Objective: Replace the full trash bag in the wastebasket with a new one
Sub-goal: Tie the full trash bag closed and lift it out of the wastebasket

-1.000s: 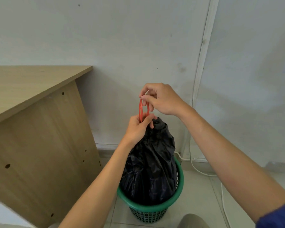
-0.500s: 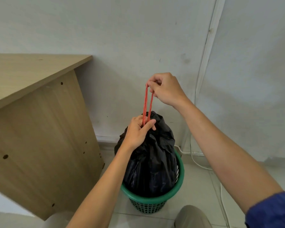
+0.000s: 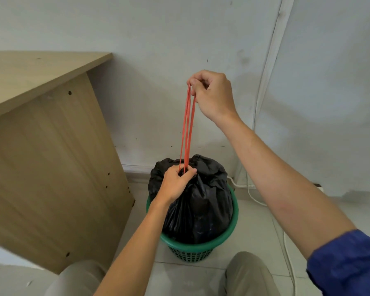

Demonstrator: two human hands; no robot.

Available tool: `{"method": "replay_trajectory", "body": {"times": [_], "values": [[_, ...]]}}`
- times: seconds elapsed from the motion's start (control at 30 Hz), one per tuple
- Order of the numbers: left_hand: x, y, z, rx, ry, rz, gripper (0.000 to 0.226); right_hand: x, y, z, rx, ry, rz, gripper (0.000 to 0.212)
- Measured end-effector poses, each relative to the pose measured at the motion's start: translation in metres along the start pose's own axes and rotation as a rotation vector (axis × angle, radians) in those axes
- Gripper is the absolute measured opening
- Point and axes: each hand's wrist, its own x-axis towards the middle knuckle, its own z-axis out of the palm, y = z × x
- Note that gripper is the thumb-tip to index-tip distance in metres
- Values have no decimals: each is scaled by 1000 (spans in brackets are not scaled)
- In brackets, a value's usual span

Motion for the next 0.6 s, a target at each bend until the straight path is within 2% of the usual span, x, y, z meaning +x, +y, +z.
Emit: {"method": "replay_trajectory", "body": {"times": [0.17, 0.27, 0.33, 0.4, 0.5, 0.6], "values": [[6, 0, -7, 59, -97, -59, 28, -1, 11, 1, 112, 57, 56, 24], [4, 2, -6, 48, -106, -2, 31, 2, 24, -8, 159, 95, 128, 24], [-3, 2, -8, -141, -80, -2, 31, 5, 31, -20, 183, 92, 161, 21], [-9, -4, -7, -383, -85, -19, 41, 4, 38, -30, 171, 62, 166, 20], [-14, -1, -4, -673, 12, -73, 28, -4, 47, -40, 99, 21, 143, 17], [-11, 8, -5, -879, 85, -147, 28, -12, 61, -48, -17, 35, 128, 16]]}}
